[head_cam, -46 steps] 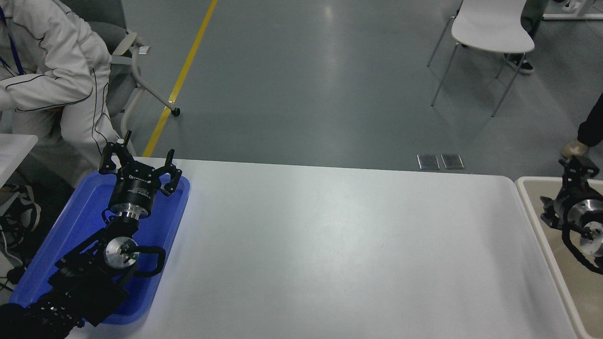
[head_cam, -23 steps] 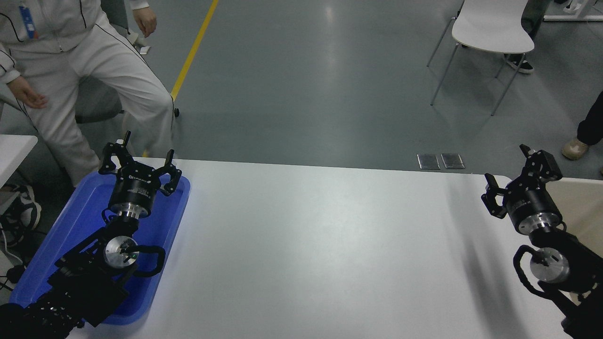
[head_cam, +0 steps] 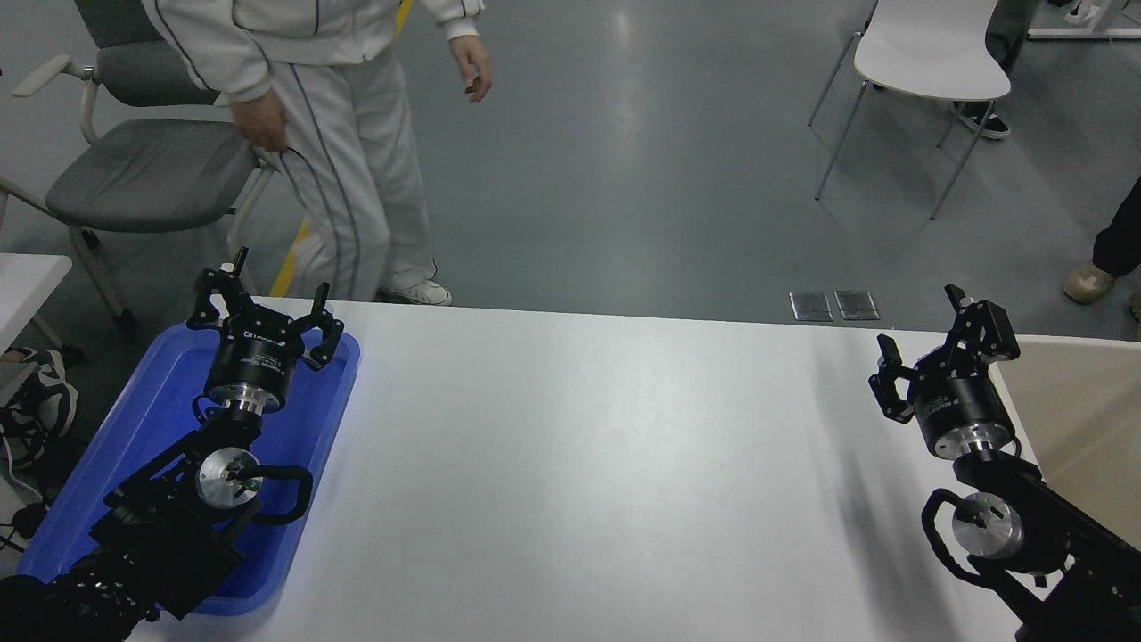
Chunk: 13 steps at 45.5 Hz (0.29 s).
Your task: Pick up paper ball place in dustbin
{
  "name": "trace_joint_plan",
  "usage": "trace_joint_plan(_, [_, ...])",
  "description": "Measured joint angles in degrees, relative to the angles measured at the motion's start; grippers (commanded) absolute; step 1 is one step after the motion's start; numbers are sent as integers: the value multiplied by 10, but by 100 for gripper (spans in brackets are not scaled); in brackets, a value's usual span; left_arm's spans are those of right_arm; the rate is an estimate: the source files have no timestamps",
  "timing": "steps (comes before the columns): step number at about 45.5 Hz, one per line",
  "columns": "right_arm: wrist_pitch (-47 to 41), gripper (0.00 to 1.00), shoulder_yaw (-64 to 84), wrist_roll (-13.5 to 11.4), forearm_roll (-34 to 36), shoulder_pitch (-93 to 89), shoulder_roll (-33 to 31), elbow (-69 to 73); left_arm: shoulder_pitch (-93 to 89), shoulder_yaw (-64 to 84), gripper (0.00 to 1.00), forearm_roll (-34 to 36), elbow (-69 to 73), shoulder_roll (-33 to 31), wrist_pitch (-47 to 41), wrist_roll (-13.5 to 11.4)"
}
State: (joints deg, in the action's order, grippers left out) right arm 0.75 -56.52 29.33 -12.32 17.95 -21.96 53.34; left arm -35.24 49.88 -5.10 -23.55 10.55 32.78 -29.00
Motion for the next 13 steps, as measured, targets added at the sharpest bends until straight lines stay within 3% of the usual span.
trace_joint_plan(13, [21,100,1,2,-3,2,1,3,0,0,100,0,0,0,0,0])
